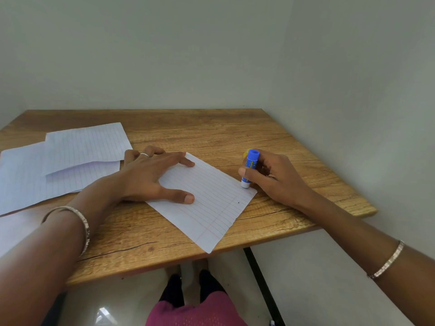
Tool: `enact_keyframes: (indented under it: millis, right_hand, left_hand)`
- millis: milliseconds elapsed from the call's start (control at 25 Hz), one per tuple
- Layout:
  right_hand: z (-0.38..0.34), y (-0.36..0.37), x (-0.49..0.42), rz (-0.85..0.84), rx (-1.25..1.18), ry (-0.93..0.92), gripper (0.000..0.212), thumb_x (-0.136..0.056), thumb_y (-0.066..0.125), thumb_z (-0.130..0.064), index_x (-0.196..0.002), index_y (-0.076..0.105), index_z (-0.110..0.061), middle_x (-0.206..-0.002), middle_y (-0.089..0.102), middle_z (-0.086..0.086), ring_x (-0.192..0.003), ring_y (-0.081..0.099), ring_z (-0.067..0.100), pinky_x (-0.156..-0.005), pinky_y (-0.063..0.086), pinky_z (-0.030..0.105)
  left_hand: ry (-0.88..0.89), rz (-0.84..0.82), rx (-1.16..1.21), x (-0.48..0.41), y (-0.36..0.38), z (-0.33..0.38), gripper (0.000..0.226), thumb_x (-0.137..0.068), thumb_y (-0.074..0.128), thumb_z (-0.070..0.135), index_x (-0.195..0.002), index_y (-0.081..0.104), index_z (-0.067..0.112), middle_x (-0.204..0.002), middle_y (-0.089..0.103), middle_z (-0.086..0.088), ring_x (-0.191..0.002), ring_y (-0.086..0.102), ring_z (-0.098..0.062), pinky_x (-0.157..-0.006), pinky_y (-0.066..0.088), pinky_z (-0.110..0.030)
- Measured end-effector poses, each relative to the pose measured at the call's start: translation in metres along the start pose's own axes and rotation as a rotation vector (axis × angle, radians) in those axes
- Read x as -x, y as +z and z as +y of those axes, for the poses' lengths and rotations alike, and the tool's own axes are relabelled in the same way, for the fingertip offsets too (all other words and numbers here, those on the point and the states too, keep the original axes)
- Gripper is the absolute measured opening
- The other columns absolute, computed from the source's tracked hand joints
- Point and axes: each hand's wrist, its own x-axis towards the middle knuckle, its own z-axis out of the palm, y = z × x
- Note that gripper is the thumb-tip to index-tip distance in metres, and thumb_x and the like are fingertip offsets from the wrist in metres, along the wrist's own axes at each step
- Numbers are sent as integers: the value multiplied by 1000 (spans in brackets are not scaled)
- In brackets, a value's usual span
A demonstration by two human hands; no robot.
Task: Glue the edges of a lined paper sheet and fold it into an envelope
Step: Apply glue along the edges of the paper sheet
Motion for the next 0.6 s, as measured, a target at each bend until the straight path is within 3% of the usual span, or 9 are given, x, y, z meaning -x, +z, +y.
enact_keyframes:
  millis: [160, 320, 400, 520, 600]
  right_hand:
    - [0, -5, 7, 18, 20, 13, 17, -95, 70, -18, -85, 70, -4, -73, 68, -2, -57, 50, 1, -61, 40, 14]
    - [0, -9, 13, 13, 40, 22, 20, -95, 70, -20, -84, 70, -4, -94, 76, 18, -56, 49, 2, -62, 42, 28]
    - [-1, -11, 16, 8, 45, 15, 19, -93, 68, -28, -83, 71, -12, -88, 76, 13, -56, 49, 3, -61, 41, 23]
    - [-3, -18, 23, 68, -91, 55, 16, -90, 68, -33, -79, 70, -45, -71, 71, 1, -57, 55, 8, -61, 44, 17]
    - [-6, -17, 12, 161, -298, 115, 10, -89, 69, -39, -79, 71, -39, -68, 71, -5, -58, 61, 9, -59, 50, 22]
  left_hand:
    - [-2, 1, 5, 0, 0, 0, 106, -47, 30, 101, -143, 30, 56, -157, 32, 19, -149, 13, -17, -117, 5, -51]
    - [0, 2, 4, 0, 0, 0, 106, -48, 31, 100, -144, 30, 56, -158, 32, 17, -149, 14, -16, -117, 4, -50]
    - [0, 3, 11, 1, 0, 0, 106, -48, 31, 99, -144, 31, 55, -158, 32, 15, -149, 14, -17, -117, 4, -49]
    - [5, -3, 11, 1, -1, 0, 107, -49, 31, 99, -145, 30, 55, -158, 31, 16, -149, 13, -16, -117, 4, -49]
    - [9, -5, 3, 1, -1, -1, 107, -48, 31, 101, -145, 30, 55, -159, 29, 20, -149, 13, -16, -117, 4, -50]
